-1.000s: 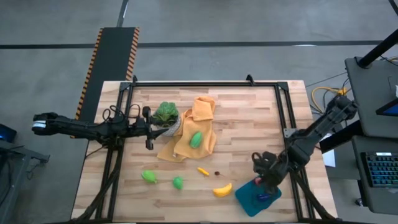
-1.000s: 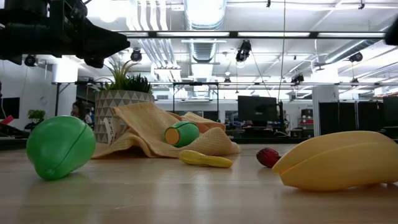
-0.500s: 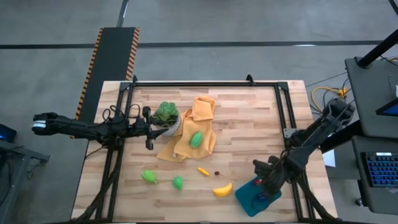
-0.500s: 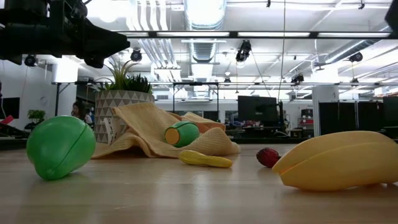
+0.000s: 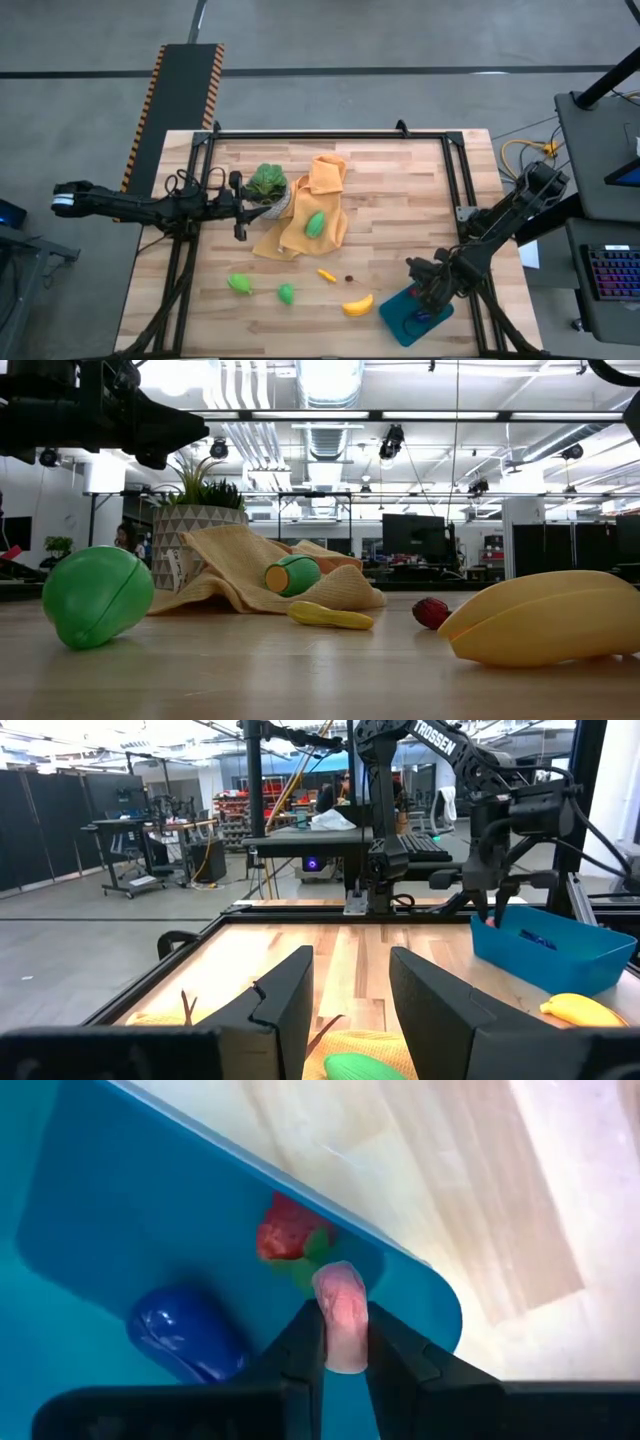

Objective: Pick and placing Produce into tupperware
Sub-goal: Put the apricot into the blue bin

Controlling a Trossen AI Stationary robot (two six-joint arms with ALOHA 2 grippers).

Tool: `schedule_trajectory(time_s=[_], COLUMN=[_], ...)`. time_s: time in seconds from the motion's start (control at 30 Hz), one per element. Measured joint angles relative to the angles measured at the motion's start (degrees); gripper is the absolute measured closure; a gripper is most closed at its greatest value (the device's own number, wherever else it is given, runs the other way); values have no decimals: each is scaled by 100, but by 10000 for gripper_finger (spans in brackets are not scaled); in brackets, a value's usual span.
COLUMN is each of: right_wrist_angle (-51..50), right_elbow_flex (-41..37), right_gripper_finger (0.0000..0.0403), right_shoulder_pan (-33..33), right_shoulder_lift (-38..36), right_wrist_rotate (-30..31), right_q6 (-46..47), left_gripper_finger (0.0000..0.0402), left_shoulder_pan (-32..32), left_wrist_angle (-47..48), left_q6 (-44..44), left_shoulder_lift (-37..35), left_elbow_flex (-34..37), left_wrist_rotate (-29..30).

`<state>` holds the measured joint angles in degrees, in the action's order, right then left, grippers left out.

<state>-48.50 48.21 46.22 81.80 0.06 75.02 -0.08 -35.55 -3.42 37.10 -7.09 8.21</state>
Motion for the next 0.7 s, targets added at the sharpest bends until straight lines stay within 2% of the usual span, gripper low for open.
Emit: schedule_trajectory(time_s=[0.17, 0.7], right_wrist_angle=[-37, -49], right_elbow_flex=[-2, -2], right_gripper_finger=[351, 280], right_shoulder_pan=[0, 0], right_shoulder_lift=[0, 0], right_wrist_rotate=[4, 4], right_q6=[-2, -2], left_gripper_finger=[281, 281], left_shoulder_pan=[0, 0], left_wrist_angle=[1, 2], left_q6=[0, -2], left_shoulder_lift=[0, 0], left_elbow_flex=[0, -2], left_wrist_rotate=[0, 0])
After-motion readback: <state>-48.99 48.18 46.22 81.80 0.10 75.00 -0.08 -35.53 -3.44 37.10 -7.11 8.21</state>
